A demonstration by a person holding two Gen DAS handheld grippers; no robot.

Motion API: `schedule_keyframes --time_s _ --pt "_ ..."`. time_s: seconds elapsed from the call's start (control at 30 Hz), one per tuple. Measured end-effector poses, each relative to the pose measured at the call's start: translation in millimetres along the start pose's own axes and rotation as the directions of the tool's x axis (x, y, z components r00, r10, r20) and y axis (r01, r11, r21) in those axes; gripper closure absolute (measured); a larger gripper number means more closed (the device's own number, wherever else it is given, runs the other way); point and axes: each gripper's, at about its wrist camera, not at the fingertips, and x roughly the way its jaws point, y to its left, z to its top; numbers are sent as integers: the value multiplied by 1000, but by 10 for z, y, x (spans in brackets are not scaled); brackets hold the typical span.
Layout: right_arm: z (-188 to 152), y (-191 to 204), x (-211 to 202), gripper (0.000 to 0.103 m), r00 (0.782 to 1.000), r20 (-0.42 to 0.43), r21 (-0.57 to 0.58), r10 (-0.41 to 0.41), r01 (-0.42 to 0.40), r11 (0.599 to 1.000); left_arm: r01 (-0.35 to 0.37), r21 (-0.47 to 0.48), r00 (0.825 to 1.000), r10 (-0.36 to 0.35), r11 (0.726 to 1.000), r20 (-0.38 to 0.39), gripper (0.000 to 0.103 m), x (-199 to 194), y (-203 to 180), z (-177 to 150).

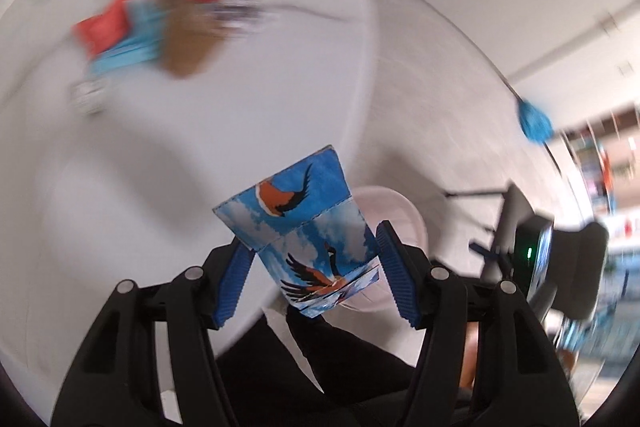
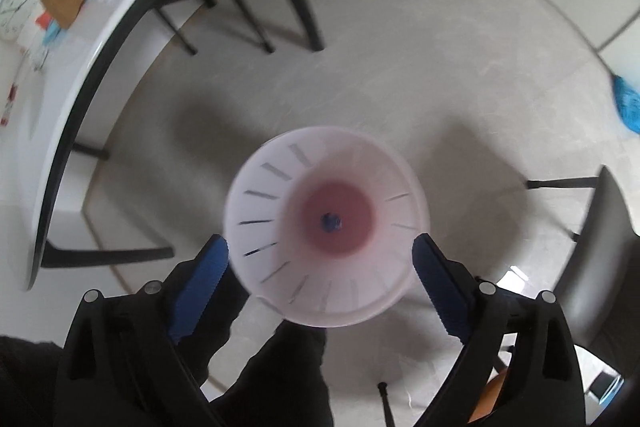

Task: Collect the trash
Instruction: 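Drop the blue paper into the wastebasket with the right gripper while the left gripper grasps the bird-print tissue box, then release the bird-print tissue box into the wastebasket with the left gripper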

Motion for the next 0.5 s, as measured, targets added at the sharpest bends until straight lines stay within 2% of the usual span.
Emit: schedule_keyframes --time_s 0.1,0.27,0.33,0.4,0.5 --pt "-13 -221 -278 7 996 50 55 -73 70 996 44 97 998 -41 994 -39 43 189 -383 -30" --pt "-34 -508 -514 6 988 115 107 -104 92 990 113 230 990 -88 967 -114 43 491 -969 -191" --pt "-27 -604 -619 5 984 143 132 -107 89 987 110 267 989 -78 957 -127 38 577 -1133 -270" --pt "-55 -664 -695 5 982 159 150 -106 82 985 96 296 988 -56 950 -142 25 668 -1250 -312" --pt "-70 -664 -733 5 979 178 164 -97 68 984 75 323 992 -36 943 -125 19 602 -1365 -404"
